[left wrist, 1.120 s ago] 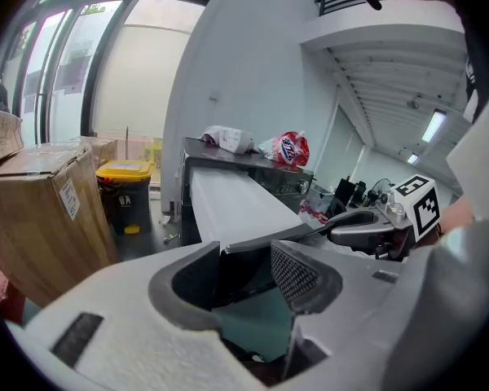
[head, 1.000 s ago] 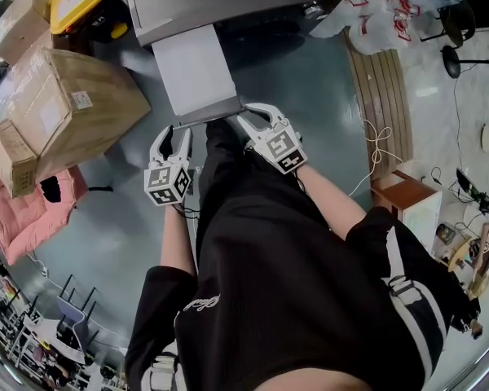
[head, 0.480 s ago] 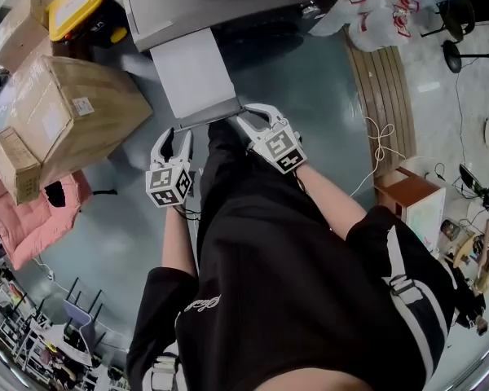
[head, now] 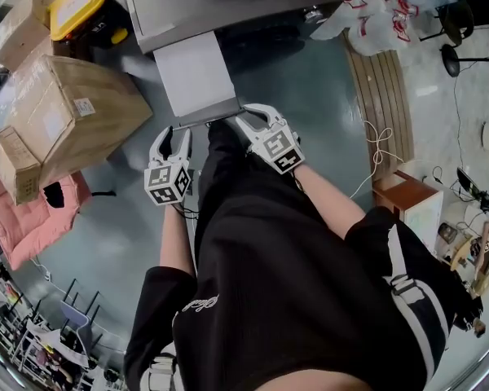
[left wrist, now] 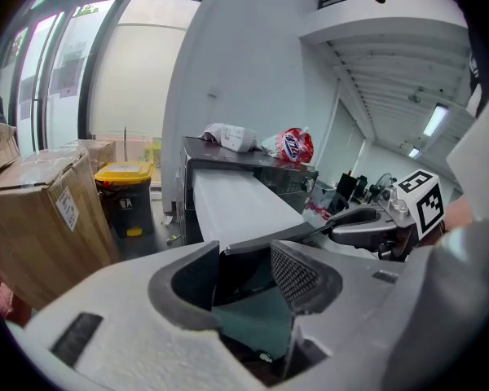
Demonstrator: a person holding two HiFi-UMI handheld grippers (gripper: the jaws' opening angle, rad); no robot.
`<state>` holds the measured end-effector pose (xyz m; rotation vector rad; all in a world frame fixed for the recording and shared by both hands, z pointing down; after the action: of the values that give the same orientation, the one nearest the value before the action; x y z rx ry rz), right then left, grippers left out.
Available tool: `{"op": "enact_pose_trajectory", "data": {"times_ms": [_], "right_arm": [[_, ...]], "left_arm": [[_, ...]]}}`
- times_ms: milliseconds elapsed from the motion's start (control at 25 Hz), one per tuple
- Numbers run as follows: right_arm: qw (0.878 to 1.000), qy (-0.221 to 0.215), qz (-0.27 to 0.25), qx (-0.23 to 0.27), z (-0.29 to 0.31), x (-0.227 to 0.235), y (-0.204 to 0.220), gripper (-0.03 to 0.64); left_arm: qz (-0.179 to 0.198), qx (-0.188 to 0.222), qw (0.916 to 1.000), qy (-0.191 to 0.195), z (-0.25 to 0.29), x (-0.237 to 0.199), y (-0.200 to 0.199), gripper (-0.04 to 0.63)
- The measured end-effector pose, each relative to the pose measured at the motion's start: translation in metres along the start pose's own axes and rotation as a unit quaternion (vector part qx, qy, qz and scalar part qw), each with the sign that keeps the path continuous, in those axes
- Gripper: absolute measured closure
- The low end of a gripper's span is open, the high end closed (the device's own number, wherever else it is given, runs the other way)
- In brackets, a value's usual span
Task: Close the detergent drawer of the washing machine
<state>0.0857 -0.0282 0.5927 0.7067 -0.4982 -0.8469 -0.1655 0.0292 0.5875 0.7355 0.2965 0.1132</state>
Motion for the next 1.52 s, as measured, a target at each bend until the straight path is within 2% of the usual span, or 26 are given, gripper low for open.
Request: {"op": "enact_pose_trajectory", "data": {"times_ms": [680,1520], "right_arm": [[1.0,0.02,0.018,0.001,0.004,0.009,-0.01,0.509],[0.999,0.03,0.025,-0.004,0.013,0.02,-0.026,0.508]], "left_arm": [[0.003,0.003,0.9999,0.015,0.008,-0.005,-0.014,0.391],[0.0,0.01,0.9998,0.015,0.016,-0.013,-0.032,0.391]]}}
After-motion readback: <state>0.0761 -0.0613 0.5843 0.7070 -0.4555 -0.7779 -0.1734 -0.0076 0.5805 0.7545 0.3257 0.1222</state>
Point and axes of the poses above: the fingertips, and each gripper's own axes: z forward along the fingers, x to its right, y out of its underside, the point moved 9 cm from there along -z, backward along the fingers, and after that the axes turned 10 degrees about -x, right-handed, at the moved point
